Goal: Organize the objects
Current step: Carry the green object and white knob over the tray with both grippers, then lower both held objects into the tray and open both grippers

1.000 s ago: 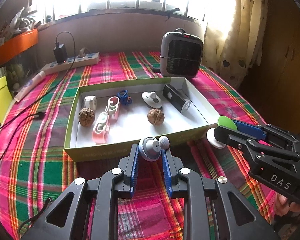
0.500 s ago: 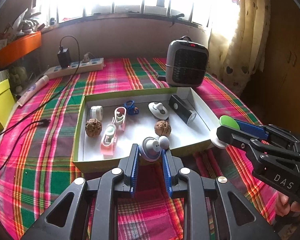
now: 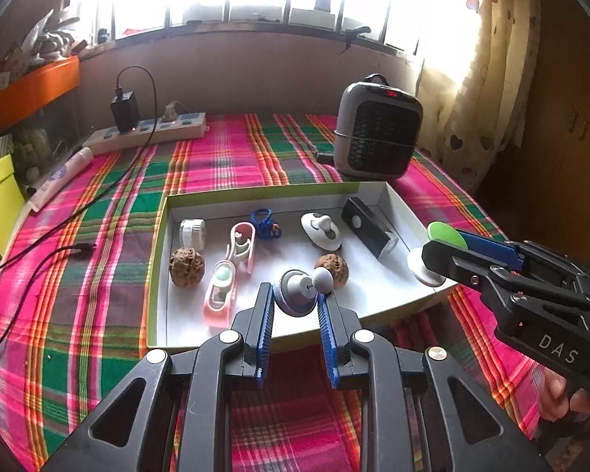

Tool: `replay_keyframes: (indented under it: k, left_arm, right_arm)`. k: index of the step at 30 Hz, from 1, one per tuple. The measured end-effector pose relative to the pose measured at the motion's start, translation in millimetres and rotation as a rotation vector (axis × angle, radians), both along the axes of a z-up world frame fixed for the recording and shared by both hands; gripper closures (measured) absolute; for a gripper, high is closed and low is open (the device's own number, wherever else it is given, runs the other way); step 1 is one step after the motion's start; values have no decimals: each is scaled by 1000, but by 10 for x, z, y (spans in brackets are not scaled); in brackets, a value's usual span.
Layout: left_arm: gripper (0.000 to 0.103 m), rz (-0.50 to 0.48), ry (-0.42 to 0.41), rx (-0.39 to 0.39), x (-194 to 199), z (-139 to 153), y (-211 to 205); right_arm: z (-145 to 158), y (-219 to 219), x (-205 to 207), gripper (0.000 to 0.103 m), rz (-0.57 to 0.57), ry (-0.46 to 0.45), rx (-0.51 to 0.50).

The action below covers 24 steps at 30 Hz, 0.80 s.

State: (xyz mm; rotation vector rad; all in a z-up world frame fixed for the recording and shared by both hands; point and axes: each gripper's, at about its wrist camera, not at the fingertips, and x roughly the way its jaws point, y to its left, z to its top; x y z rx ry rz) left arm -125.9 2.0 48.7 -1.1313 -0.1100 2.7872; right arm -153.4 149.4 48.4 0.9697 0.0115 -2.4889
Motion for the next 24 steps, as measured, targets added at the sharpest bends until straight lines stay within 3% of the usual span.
replay_keyframes:
  k: [24]
  left_arm:
    - [82,-5,-65,-2,-336,-250,-15]
  right_arm:
    - [-250,-46,-372,68,-5,-80,13]
